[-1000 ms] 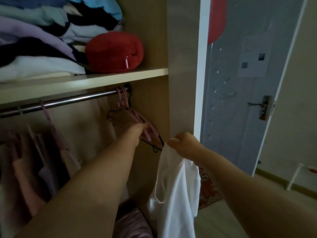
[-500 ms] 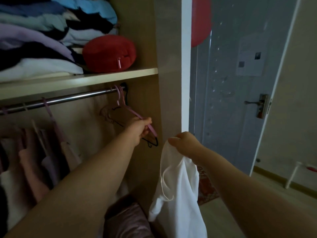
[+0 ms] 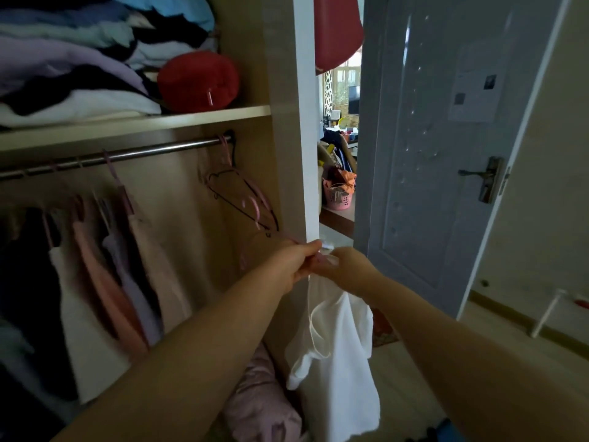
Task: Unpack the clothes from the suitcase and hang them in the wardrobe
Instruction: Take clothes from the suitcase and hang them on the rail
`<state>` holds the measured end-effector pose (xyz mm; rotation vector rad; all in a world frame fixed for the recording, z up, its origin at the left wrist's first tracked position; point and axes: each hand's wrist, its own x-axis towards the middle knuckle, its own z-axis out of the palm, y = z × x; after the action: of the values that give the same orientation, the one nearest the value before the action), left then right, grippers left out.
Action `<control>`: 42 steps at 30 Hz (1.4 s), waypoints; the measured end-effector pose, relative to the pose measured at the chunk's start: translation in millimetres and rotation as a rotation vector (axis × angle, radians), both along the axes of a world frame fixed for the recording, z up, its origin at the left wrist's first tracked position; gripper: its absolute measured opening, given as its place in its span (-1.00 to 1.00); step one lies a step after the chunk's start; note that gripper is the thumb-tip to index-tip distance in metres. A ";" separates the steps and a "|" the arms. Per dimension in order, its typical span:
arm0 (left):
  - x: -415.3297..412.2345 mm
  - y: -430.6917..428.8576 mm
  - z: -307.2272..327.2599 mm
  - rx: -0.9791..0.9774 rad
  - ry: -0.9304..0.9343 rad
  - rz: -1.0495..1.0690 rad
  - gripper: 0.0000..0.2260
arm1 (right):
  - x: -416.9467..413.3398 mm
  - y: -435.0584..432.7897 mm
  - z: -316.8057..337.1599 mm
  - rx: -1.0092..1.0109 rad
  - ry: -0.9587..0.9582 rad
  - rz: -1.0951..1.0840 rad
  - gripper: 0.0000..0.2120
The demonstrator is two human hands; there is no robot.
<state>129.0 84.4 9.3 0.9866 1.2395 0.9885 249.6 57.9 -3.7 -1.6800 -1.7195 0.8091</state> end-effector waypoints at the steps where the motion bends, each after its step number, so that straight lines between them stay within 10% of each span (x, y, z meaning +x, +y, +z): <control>1: 4.4 -8.7 -1.7 -0.003 0.021 0.009 -0.81 | 3.5 -7.2 -2.3 0.012 -0.021 0.021 -0.54; 11: -50.5 -17.4 -34.2 0.261 1.056 0.451 -0.67 | 55.4 -52.5 -17.1 -0.095 0.091 -0.037 -0.79; 16: -59.9 -20.9 -41.8 0.329 1.239 0.237 -0.57 | 79.8 -71.2 -24.0 -0.138 0.087 0.069 -0.78; 22: -54.2 -37.9 -49.5 0.241 0.740 -0.225 -0.94 | 105.9 -95.0 -45.1 -0.167 0.119 0.021 -0.82; 33: -12.9 -60.8 -38.0 0.330 0.601 -0.354 -0.86 | 136.9 -125.7 -39.1 -0.276 0.443 -0.310 -0.80; 35: -3.6 -61.4 -38.6 0.373 0.590 -0.339 -0.87 | 140.8 -125.7 -36.1 -0.188 0.217 -0.375 -0.81; 38: 11.2 -62.6 -40.1 0.441 0.588 -0.328 -0.88 | 146.0 -124.2 -36.5 -0.045 -0.641 -0.453 -0.80; 42: 30.1 -64.3 -41.4 0.508 0.658 -0.318 -0.88 | 157.1 -123.5 -45.4 0.020 -0.437 -0.539 -0.72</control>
<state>159.1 20.1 -32.1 1.9553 1.3115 0.7556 406.7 -65.6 -49.1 -2.2791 -1.4001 0.1816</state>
